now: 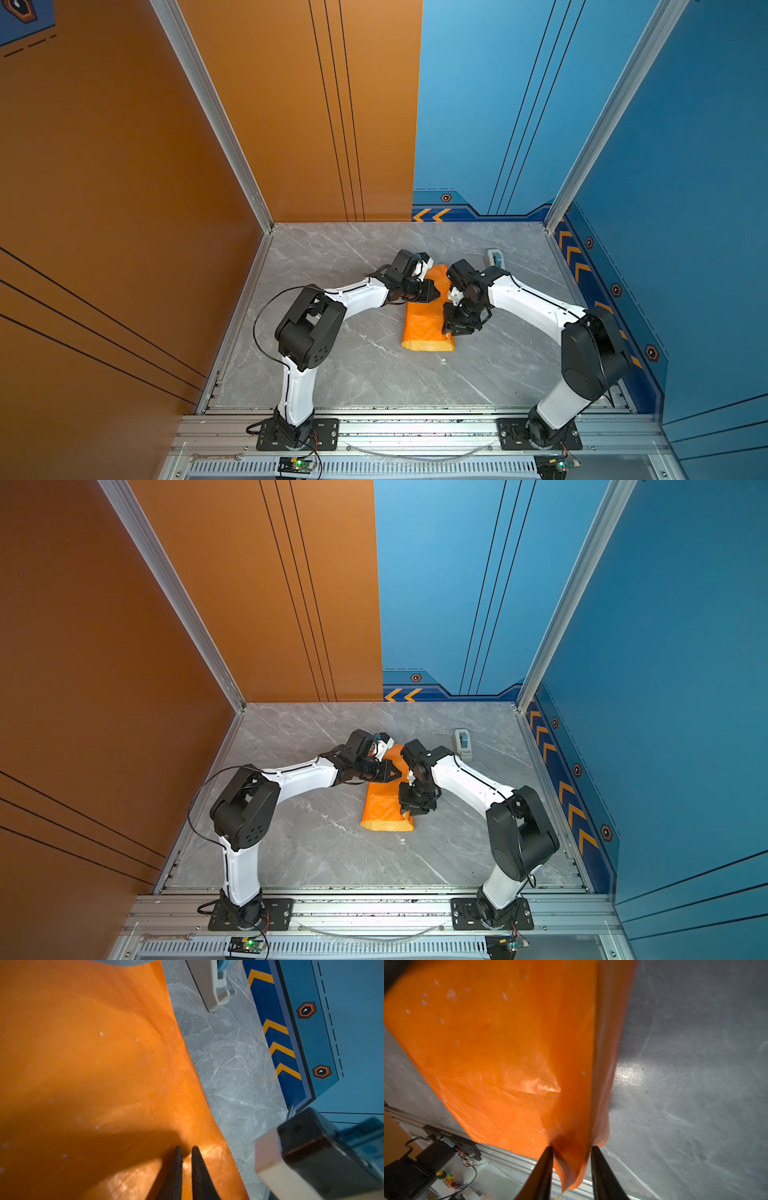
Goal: Wrap a gift box in wrapping paper
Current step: Smooth out the wrapping paper on the gift box.
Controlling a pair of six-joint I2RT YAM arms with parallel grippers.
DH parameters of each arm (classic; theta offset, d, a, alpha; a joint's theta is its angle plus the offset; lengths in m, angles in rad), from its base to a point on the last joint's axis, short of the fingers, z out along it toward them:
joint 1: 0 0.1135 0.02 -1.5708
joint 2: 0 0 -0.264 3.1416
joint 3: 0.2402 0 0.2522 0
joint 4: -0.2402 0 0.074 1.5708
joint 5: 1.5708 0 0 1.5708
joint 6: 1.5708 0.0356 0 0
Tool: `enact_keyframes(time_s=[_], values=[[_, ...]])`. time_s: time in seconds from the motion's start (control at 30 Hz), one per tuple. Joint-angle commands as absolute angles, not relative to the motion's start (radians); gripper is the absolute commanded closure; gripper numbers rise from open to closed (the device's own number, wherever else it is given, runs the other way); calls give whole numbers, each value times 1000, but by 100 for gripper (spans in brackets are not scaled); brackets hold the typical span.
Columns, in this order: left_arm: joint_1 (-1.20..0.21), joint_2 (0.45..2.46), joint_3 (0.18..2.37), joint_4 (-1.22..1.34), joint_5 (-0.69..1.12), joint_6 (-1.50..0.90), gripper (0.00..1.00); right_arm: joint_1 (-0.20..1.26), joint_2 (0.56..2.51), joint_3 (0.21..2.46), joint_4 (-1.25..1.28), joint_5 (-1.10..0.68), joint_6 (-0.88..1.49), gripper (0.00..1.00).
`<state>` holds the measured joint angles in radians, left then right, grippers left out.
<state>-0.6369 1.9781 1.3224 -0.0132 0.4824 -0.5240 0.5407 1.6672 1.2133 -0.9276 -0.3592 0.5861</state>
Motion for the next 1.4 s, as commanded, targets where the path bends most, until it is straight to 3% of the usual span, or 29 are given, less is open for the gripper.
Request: enact_keyframes(time_s=[0.0,0.1,0.23,0.27,0.37,0.43,0.5,0.73,0.8,0.9,0.93,1.1,1.37], values=[[-614,2012,1270,-130,417,-525,87,548,1670,1237,-974,-322,596,79],[-612,2011,1268,-129,417,-524,87,548,1660,1236,-974,-312,604,88],[-611,2011,1265,-128,416,-524,86,548,1653,1235,-976,-313,613,88],[-610,2012,1264,-129,416,-524,87,549,1654,1235,-979,-316,614,81],[-611,2014,1265,-127,416,-523,87,550,1644,1237,-990,-304,622,49],[-610,2012,1263,-126,418,-523,87,549,1648,1235,-992,-308,624,42],[-610,2014,1264,-124,419,-524,87,553,1661,1233,-991,-311,620,48],[-609,2014,1266,-124,416,-524,87,565,1673,1244,-991,-314,617,95],[-607,2014,1266,-126,415,-524,87,568,1666,1249,-992,-311,619,100],[-607,2014,1265,-126,416,-523,87,566,1655,1254,-992,-313,624,100],[-607,2014,1264,-126,417,-522,87,563,1652,1258,-993,-310,623,94],[-607,2016,1263,-124,418,-523,87,507,1611,1304,-1000,-312,607,35],[-607,2015,1264,-122,421,-524,87,373,1764,1523,-995,-302,454,26]])
